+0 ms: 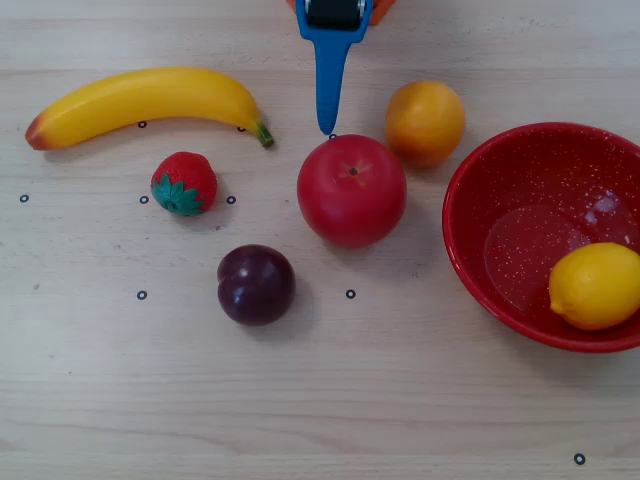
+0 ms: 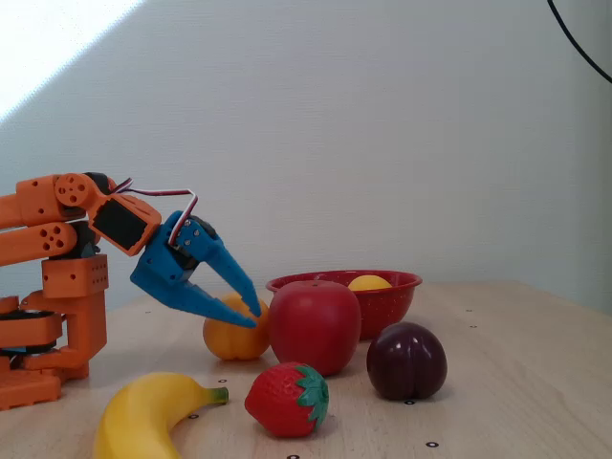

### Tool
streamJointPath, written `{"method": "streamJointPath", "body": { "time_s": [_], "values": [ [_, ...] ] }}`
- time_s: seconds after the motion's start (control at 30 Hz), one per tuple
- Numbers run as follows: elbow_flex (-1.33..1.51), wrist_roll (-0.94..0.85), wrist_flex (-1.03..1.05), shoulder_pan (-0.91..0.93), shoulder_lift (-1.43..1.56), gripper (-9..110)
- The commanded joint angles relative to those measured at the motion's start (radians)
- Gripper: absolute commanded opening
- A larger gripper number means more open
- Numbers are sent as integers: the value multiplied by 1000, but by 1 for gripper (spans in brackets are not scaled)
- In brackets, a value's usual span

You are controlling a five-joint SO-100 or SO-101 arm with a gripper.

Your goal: Put the lemon in the red bowl.

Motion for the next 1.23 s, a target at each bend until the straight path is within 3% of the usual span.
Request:
{"method": "streamJointPath", "body": {
  "time_s": [0.0,0.63,1.2],
  "values": [
    [9,-31,31,17,17,0],
    [9,-144,46,3,17,0],
    [9,-129,46,12,17,0]
  ]
}}
